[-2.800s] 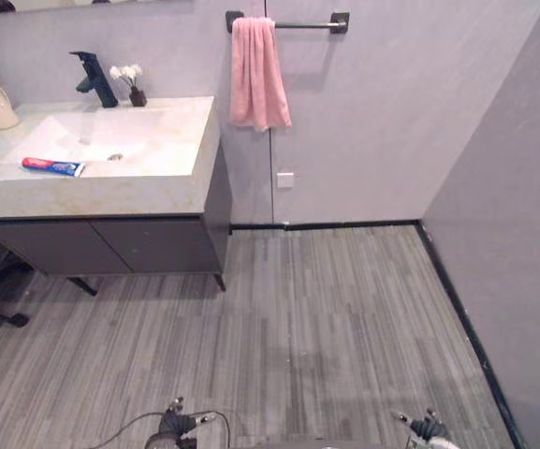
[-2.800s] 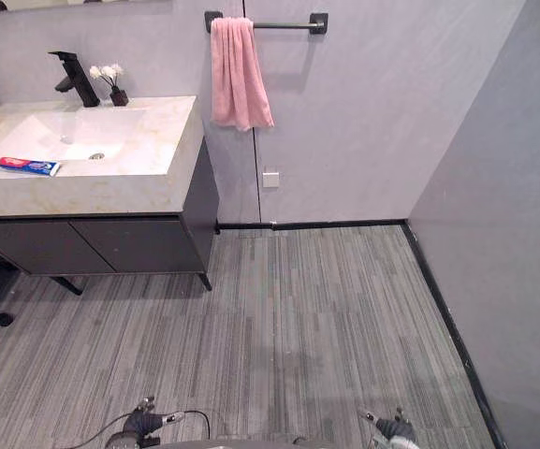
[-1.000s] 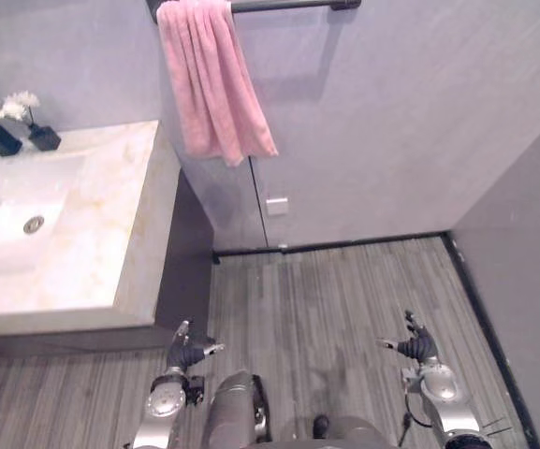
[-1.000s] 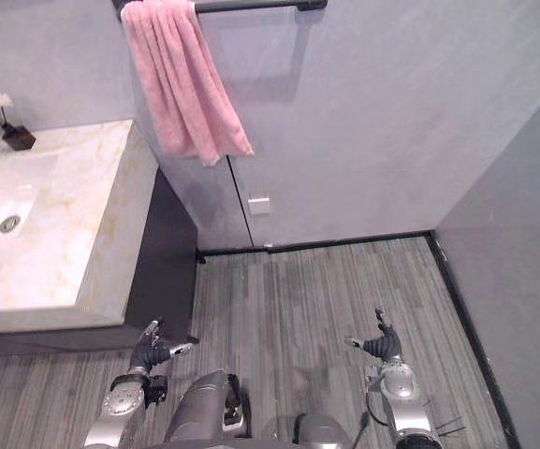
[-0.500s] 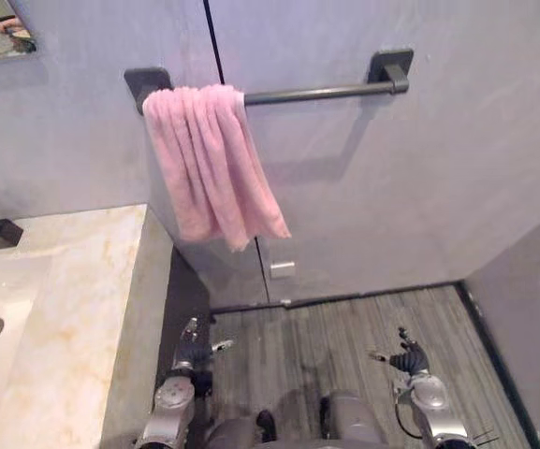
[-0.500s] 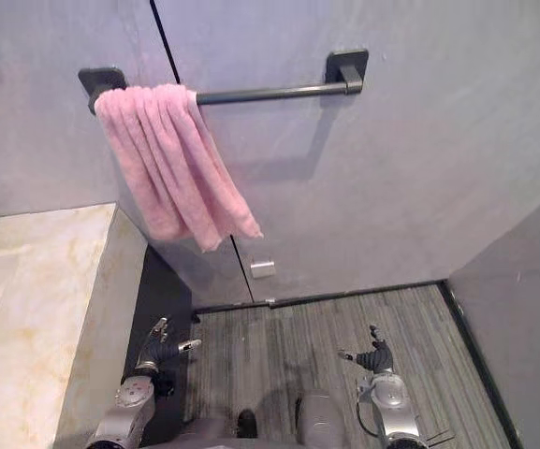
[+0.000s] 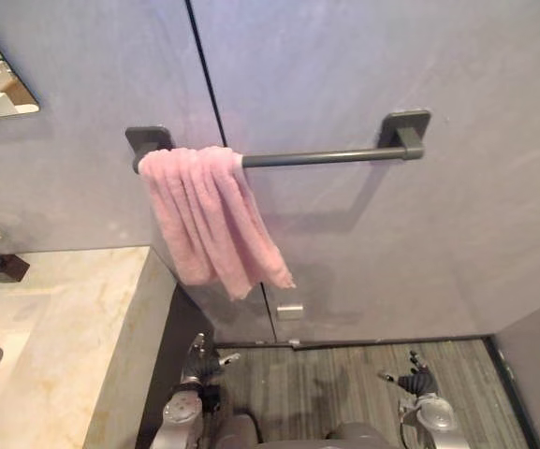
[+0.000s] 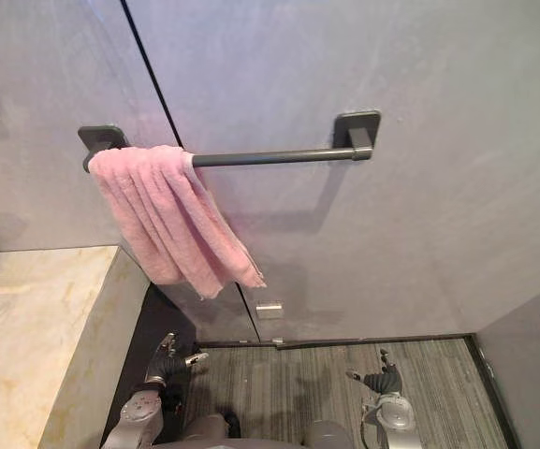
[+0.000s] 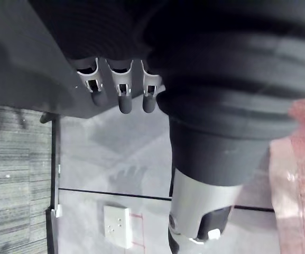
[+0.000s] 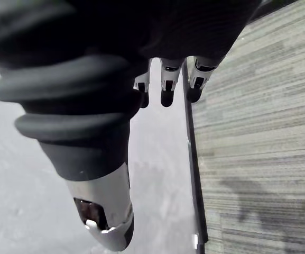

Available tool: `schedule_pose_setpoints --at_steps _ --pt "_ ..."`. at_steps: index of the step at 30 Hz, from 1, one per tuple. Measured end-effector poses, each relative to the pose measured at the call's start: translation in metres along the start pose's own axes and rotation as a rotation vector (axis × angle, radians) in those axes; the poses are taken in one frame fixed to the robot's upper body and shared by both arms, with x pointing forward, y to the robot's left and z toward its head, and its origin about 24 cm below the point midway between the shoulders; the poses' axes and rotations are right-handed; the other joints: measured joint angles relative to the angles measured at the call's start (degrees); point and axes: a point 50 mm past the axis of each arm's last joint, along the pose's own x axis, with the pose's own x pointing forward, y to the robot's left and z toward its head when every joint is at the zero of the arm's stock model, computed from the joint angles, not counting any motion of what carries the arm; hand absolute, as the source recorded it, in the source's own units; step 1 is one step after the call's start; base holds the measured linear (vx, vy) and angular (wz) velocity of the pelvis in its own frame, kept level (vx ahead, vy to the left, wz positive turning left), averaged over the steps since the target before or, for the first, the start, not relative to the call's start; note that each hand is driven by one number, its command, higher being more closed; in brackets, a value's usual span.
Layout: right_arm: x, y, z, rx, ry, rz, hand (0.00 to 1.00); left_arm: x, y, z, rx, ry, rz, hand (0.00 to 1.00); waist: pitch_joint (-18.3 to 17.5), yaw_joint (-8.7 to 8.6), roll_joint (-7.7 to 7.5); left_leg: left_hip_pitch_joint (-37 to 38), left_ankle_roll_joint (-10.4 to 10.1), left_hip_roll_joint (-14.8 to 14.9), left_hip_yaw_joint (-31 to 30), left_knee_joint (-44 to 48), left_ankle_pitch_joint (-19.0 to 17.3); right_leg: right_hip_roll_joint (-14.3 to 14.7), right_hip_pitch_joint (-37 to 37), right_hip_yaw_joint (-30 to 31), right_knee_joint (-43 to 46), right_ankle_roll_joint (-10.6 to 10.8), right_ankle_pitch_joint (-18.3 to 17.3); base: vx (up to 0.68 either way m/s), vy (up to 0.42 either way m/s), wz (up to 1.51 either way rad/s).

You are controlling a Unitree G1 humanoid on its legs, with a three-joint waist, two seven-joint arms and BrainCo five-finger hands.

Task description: Organize washtable

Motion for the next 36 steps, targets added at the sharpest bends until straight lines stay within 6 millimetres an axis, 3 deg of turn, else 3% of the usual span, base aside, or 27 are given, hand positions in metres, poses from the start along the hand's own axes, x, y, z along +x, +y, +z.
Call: schedule_pose_setpoints --at_steps 4,11,20,29,33,34,36 --pt "0.000 0.000 -0.001 0.002 0.005 -0.002 0.00 0.000 0.004 0.005 -0.001 -0.019 0.011 0.00 -0.20 -0.16 -0.65 2.16 0.95 -2.17 0.00 -4.91 2.14 -1.69 1.35 -0.30 -2.76 1.27 0.76 0.05 0.094 0.11" --pt "0.000 -0.001 -0.001 0.001 -0.001 -0.002 0.00 -0.004 0.017 0.047 -0.001 -0.209 0.087 0.00 -0.51 -0.19 -0.66 5.05 0.95 -3.75 -1.42 -12.68 5.82 -2.15 2.03 -1.25 -5.68 1.78 1.73 -0.01 -0.001 0.08" --pt "0.000 -0.002 0.000 -0.012 -0.013 0.001 0.00 -0.008 0.023 0.072 0.051 -0.329 0.160 0.00 -1.19 -0.59 -1.22 6.69 1.33 -3.97 -1.33 -15.79 6.72 -1.50 4.30 -1.19 -10.39 1.89 3.91 0.02 0.003 -0.01" --pt "0.001 -0.008 0.003 -0.043 -0.028 -0.003 0.00 0.004 0.025 0.112 0.117 -0.456 0.188 0.00 -1.37 -2.04 -0.94 7.93 1.51 -3.97 -1.38 -19.27 8.66 -1.12 5.11 -1.22 -13.05 1.69 5.51 0.00 0.000 0.00" --pt "0.002 -0.010 0.003 -0.050 -0.030 -0.007 0.00 0.007 0.024 0.118 0.152 -0.473 0.191 0.00 -1.42 -2.56 -0.85 7.98 1.69 -4.05 -1.38 -20.13 9.27 -1.10 5.05 -1.13 -13.86 1.83 6.18 -0.02 -0.001 -0.01" --pt "0.002 -0.009 0.005 -0.059 -0.038 0.001 0.00 0.008 0.025 0.116 0.194 -0.465 0.184 1.00 -1.43 -2.98 -0.85 8.02 1.75 -4.14 -1.37 -20.16 9.31 -1.17 5.06 -1.03 -13.92 1.96 6.28 -0.03 0.002 -0.01" --pt "0.001 -0.006 0.008 -0.071 -0.053 0.013 0.00 0.009 0.025 0.114 0.212 -0.460 0.175 1.00 -1.46 -3.43 -0.80 8.02 1.81 -4.21 -1.37 -20.33 9.46 -1.24 5.06 -0.98 -14.14 2.09 6.43 -0.04 0.003 -0.01"
